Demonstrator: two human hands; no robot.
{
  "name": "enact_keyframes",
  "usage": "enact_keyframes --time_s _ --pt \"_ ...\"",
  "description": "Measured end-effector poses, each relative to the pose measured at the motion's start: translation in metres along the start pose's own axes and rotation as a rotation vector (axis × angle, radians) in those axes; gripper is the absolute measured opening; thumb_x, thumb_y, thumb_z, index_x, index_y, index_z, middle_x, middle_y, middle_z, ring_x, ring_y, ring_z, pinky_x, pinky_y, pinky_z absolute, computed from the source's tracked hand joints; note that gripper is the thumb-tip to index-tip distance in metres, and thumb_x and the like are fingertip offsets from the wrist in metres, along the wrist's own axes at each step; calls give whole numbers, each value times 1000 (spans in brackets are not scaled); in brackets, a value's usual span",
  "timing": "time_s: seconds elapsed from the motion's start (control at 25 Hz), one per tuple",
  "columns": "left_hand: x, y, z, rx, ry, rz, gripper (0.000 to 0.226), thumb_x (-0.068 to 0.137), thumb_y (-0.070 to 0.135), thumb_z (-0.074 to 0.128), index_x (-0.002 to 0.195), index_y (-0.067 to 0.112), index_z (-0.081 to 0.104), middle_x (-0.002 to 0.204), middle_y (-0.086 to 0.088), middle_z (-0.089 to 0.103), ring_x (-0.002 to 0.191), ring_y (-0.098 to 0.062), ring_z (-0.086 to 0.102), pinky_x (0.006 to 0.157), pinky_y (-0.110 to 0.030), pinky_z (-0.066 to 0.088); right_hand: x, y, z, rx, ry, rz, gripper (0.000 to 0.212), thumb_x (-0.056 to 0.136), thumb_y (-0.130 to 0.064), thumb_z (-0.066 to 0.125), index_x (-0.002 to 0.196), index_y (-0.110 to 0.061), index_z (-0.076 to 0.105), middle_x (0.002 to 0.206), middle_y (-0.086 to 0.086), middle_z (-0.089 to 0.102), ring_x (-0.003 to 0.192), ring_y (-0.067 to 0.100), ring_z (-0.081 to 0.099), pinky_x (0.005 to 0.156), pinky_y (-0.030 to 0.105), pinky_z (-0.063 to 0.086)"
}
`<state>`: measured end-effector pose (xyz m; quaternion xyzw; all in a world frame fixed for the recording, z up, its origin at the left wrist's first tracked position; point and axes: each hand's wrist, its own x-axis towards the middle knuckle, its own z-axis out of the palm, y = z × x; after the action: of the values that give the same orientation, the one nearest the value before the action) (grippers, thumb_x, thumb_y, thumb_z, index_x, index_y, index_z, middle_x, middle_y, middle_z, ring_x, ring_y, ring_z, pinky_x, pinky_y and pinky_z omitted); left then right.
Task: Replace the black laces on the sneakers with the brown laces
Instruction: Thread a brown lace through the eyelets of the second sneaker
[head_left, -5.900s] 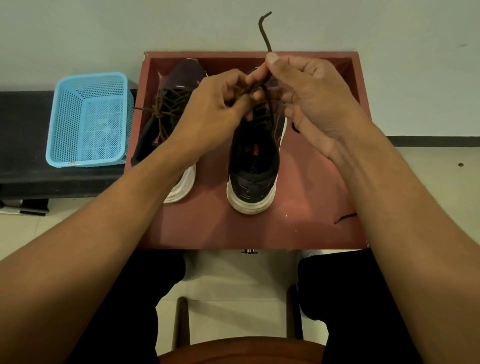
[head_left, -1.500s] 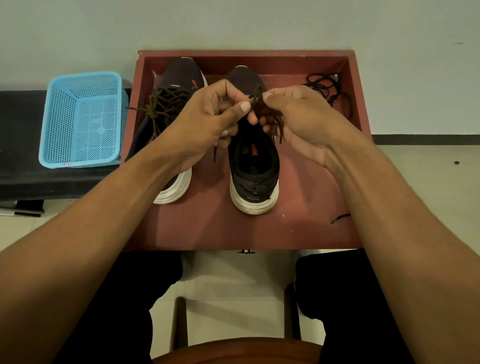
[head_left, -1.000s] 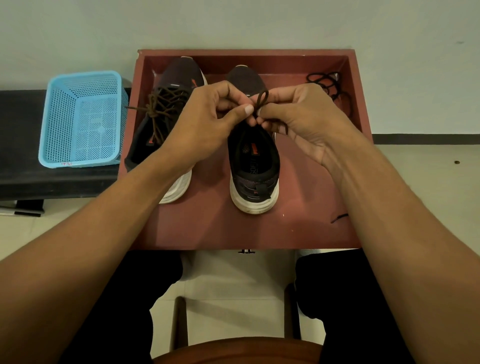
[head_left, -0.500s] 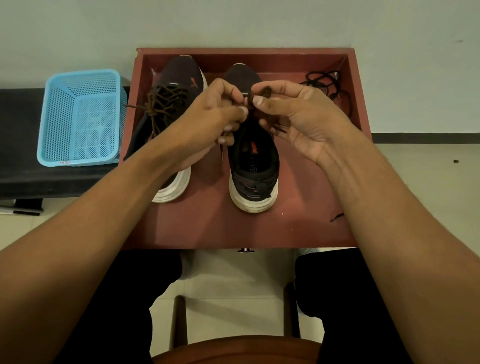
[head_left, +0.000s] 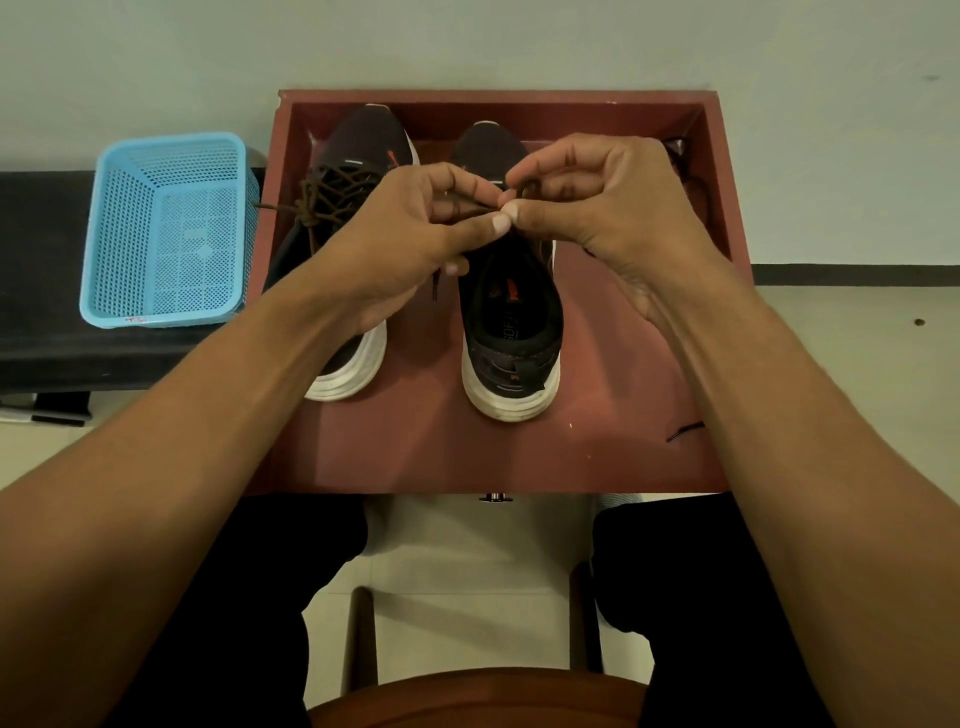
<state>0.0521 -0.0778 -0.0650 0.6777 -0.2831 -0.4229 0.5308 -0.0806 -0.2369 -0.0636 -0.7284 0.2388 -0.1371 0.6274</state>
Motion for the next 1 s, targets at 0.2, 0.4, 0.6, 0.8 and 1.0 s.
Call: enact_keyframes --time_s 0.2,0.4,0.6,0.8,1.0 --pt "-5 3 0 135 24 83 27 96 6 73 121 -1 66 111 -17 75 102 -20 75 69 -32 65 3 3 1 -63 22 -29 24 78 -13 92 98 -7 82 93 4 81 93 18 79 91 39 64" --pt "-5 6 -1 202 23 130 20 95 1 72 111 -5 61 106 -21 70 94 -20 75 68 -39 66 3 1 2 -139 35 -52 24 76 -20 94 96 -12 83 91 -1 81 91 13 79 91 39 63" --pt "-4 4 1 337 46 207 17 98 1 68 108 0 56 108 -12 64 92 -22 75 64 -38 66 2 -4 2 -250 30 -109 25 77 -26 94 97 -15 84 91 -5 81 90 8 77 89 35 63" --pt "-3 2 6 428 106 265 18 100 7 64 113 6 51 100 -6 60 81 -20 75 54 -36 64 4 -4 4 -339 46 -169 21 79 -29 91 96 -20 84 91 -9 80 89 3 77 88 34 63" --pt "-4 1 10 509 142 291 18 102 5 60 117 10 52 102 -11 58 73 -19 71 48 -32 61 5 -4 3 -390 31 -233 24 79 -35 89 97 -20 84 92 -11 79 88 4 76 87 35 63"
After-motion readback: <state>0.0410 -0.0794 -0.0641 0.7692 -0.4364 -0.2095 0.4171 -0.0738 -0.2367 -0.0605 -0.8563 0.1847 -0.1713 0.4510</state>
